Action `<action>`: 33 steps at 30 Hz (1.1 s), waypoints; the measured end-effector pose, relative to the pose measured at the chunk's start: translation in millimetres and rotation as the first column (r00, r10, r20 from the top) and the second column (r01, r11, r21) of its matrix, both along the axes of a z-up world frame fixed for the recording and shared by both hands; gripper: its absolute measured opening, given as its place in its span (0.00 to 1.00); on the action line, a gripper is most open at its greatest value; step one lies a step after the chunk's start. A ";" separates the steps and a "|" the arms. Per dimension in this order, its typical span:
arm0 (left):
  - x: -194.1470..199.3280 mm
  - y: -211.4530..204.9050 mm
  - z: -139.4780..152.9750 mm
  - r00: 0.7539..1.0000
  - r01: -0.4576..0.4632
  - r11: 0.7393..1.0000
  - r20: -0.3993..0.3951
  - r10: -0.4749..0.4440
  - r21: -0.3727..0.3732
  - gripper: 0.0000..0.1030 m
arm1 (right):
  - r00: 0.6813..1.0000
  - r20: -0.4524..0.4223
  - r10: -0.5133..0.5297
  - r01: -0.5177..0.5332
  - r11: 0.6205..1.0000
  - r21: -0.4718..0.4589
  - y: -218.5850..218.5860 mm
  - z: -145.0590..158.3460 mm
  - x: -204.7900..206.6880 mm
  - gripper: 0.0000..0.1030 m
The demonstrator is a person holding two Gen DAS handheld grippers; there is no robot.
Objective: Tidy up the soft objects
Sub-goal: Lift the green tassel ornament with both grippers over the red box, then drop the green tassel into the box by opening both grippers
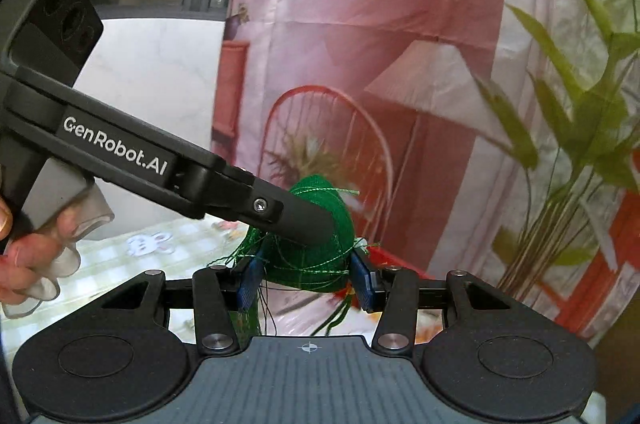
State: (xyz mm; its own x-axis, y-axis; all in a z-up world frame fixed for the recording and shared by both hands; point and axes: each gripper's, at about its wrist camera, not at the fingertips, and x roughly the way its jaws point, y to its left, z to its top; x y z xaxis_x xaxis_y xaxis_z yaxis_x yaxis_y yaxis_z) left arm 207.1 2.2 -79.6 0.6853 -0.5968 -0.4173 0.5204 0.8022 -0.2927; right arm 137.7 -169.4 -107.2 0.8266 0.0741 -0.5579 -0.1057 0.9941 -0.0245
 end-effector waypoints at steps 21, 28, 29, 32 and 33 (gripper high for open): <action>96.3 -0.8 -32.1 0.994 -0.057 0.998 -0.091 0.054 -0.035 0.56 | 0.997 -0.066 -0.029 0.025 0.998 -0.062 -31.6 -40.6 88.4 0.42; 118.4 -4.5 -66.2 0.983 -0.063 0.998 -0.171 0.064 0.011 0.56 | 0.984 -0.177 -0.038 0.032 0.999 -0.036 -41.6 -74.2 112.9 0.42; 120.4 -4.9 -70.5 0.981 -0.063 0.998 -0.181 0.065 0.018 0.56 | 0.980 -0.196 -0.041 0.035 0.999 -0.035 -42.2 -79.3 115.5 0.42; 124.8 -5.2 -79.0 0.978 -0.069 0.997 -0.195 0.074 0.030 0.56 | 0.969 -0.238 -0.062 0.054 0.998 -0.039 -43.9 -92.0 119.6 0.42; 125.6 -5.4 -80.4 0.977 -0.068 0.997 -0.197 0.075 0.039 0.56 | 0.966 -0.248 -0.073 0.064 0.997 -0.042 -44.7 -95.2 120.4 0.43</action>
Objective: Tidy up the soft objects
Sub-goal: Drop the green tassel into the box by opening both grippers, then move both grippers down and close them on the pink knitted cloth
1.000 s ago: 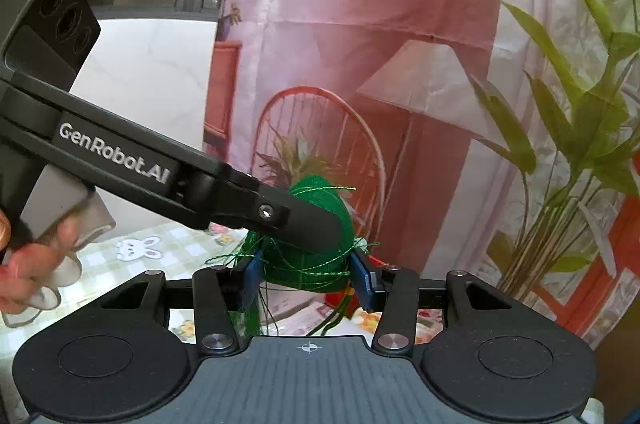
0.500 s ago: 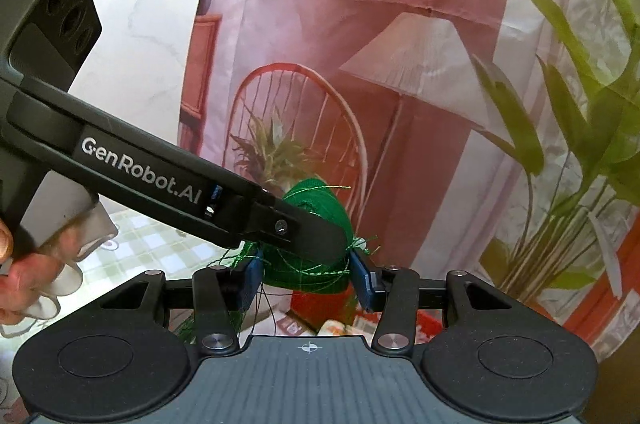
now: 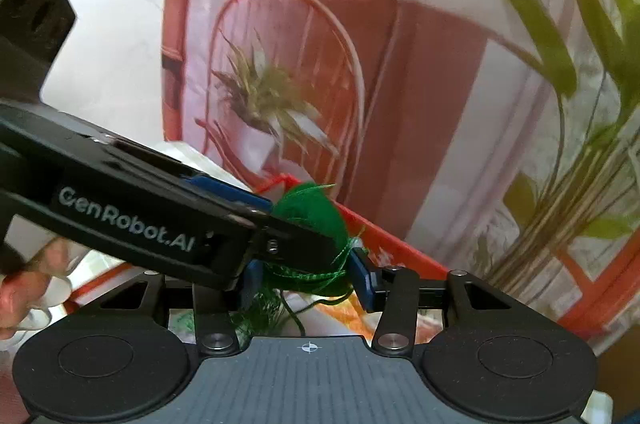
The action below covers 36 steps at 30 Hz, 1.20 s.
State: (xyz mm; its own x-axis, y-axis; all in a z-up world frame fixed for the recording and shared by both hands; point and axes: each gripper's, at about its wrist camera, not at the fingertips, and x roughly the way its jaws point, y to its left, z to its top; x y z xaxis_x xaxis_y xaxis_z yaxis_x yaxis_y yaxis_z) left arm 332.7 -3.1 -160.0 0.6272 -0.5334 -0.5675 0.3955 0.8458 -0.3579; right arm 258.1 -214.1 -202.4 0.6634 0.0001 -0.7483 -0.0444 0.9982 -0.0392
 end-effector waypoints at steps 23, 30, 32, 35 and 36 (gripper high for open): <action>-88.2 30.0 47.2 0.986 -0.145 0.968 0.115 0.123 0.207 1.00 | 0.969 0.067 -0.239 0.241 0.970 -0.022 -2.4 32.9 -76.4 1.00; -147.6 41.5 47.7 0.979 -0.185 0.967 0.113 0.167 0.174 1.00 | 0.934 0.156 -0.322 0.322 0.946 0.029 16.8 50.9 -134.5 1.00; -163.4 44.6 43.3 0.979 -0.189 0.967 0.111 0.172 0.170 1.00 | 0.927 0.164 -0.338 0.336 0.941 0.037 23.9 51.1 -149.8 1.00; -185.4 48.9 35.0 0.975 -0.215 0.960 0.100 0.199 0.181 1.00 | 0.923 0.161 -0.350 0.342 0.937 0.079 33.1 48.7 -172.9 1.00; -192.1 50.0 31.6 0.975 -0.217 0.958 0.094 0.202 0.186 1.00 | 0.920 0.154 -0.360 0.349 0.933 0.092 36.5 46.9 -180.6 1.00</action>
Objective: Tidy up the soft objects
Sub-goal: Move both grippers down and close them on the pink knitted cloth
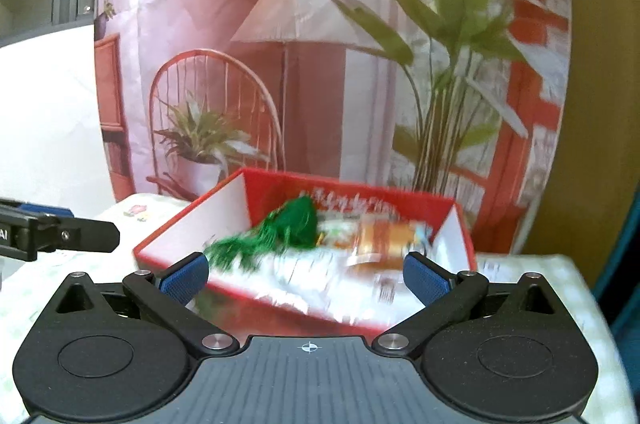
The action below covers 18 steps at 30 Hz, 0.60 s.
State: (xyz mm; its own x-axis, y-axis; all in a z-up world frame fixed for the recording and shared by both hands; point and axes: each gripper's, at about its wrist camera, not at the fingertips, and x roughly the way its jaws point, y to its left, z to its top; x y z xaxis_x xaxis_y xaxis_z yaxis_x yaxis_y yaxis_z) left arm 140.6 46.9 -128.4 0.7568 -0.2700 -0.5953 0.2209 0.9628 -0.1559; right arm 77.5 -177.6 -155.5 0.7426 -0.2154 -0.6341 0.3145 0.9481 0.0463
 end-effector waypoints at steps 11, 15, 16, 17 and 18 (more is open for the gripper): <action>-64.2 4.2 -41.1 1.000 -0.008 0.995 -0.007 0.009 0.101 1.00 | 0.991 -0.128 -0.024 0.035 0.996 0.082 42.7 -33.9 -71.6 1.00; -74.8 3.8 -47.1 1.000 0.005 0.992 -0.014 -0.003 0.128 1.00 | 0.983 -0.181 -0.014 0.033 0.994 0.102 54.7 -44.4 -93.3 1.00; -76.2 4.6 -47.1 1.000 0.007 0.992 -0.015 -0.005 0.123 1.00 | 0.981 -0.194 -0.008 0.029 0.994 0.105 56.5 -46.1 -96.8 1.00; -76.7 4.8 -46.8 1.000 0.009 0.993 -0.016 -0.007 0.119 1.00 | 0.978 -0.207 -0.002 0.025 0.994 0.105 58.7 -47.1 -100.0 1.00; -77.6 4.2 -47.2 1.000 0.012 0.993 -0.019 -0.010 0.116 1.00 | 0.976 -0.218 0.005 0.019 0.994 0.106 60.4 -47.4 -102.2 1.00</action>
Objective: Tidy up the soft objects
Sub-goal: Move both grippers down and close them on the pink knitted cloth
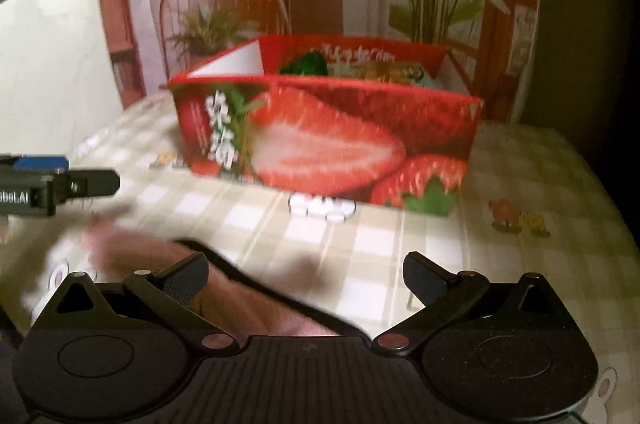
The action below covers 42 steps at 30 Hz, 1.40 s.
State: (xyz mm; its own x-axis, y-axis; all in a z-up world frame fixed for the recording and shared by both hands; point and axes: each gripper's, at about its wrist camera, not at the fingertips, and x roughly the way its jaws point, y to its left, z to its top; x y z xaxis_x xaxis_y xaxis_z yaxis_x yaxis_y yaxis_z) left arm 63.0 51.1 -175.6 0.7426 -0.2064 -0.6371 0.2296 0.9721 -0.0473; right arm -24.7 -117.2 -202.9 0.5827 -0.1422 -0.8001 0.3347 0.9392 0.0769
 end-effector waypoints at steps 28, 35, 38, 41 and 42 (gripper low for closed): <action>4.6 -8.6 -39.0 0.985 0.053 0.999 -0.163 -0.050 0.013 0.95 | 0.986 -0.151 -0.070 0.088 0.990 0.112 -24.6 -38.4 -25.7 0.59; 6.6 -7.7 -45.4 0.976 0.081 0.997 -0.201 -0.083 -0.018 0.79 | 0.987 -0.126 -0.105 0.115 0.991 0.076 -32.6 -38.4 -27.8 0.47; 7.2 -8.1 -50.7 0.969 0.098 0.994 -0.225 -0.107 -0.050 0.58 | 0.986 -0.102 -0.134 0.138 0.990 0.038 -38.1 -35.8 -29.8 0.38; 7.8 -6.9 -55.9 0.962 0.098 0.992 -0.248 -0.114 -0.076 0.49 | 0.983 -0.076 -0.170 0.172 0.985 0.015 -43.4 -33.7 -33.6 0.34; 7.7 -6.1 -56.6 0.963 0.093 0.993 -0.248 -0.110 -0.079 0.49 | 0.982 -0.070 -0.176 0.177 0.984 0.014 -44.5 -33.5 -34.6 0.34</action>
State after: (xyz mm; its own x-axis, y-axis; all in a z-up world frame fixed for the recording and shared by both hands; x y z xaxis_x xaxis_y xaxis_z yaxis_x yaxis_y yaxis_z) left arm 70.7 45.0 -232.2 0.5337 -0.3202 -0.7827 0.2991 0.9372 -0.1794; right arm -59.3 -161.7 -236.4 0.4938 -0.2211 -0.8410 0.5001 0.8634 0.0666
